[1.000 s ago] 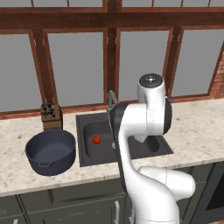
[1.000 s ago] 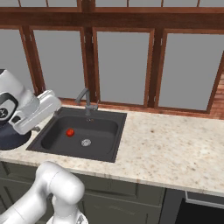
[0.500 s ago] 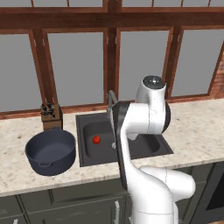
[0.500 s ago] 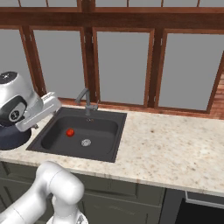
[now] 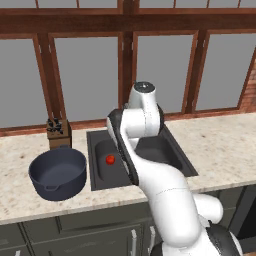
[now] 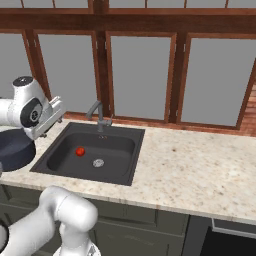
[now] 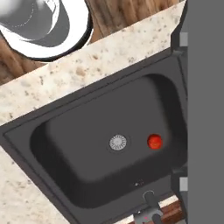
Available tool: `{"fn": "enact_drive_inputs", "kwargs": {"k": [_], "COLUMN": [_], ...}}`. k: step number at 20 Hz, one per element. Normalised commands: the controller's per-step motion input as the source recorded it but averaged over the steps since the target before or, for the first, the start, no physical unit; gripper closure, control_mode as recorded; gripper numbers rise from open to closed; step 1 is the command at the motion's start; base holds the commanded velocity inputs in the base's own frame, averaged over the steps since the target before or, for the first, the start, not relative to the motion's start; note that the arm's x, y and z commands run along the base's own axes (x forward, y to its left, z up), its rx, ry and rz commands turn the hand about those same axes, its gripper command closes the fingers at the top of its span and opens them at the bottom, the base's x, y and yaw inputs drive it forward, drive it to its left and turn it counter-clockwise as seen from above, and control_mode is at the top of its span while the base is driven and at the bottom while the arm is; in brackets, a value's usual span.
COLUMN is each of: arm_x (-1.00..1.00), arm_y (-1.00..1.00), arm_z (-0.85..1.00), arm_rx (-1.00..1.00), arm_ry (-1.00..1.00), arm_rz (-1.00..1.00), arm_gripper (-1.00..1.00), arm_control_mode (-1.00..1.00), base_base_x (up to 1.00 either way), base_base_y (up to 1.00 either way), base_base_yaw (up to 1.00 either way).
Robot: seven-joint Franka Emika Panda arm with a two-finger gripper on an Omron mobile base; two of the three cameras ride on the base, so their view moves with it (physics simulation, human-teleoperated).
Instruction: Dump the tomato from the pot into the sink. Then turn on the water and wash the tomato. Then turn off the water and put the tomato back in the pot.
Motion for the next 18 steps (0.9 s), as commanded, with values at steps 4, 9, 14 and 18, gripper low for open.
{"fn": "enact_drive_inputs", "kwargs": {"k": [4,9,14,18], "arm_x": [0.87,0.73,0.51,0.14], "arm_y": [0.28,0.20,0.12,0.02], "arm_z": [-0.40,-0.51,-0.42,-0.27], "arm_rx": [-0.14,-0.18,-0.20,-0.24], "arm_ry": [0.12,0.01,-0.02,-0.11], "arm_rz": [0.55,0.60,0.58,0.48], "arm_gripper": [-1.00,-1.00,-1.00,-1.00], "arm_control_mode": [-1.00,-1.00,-1.00,-1.00], "base_base_x": [0.00,0.00,0.00,0.00], "base_base_y": [0.00,0.00,0.00,0.00], "base_base_yaw": [0.00,0.00,0.00,0.00]}}
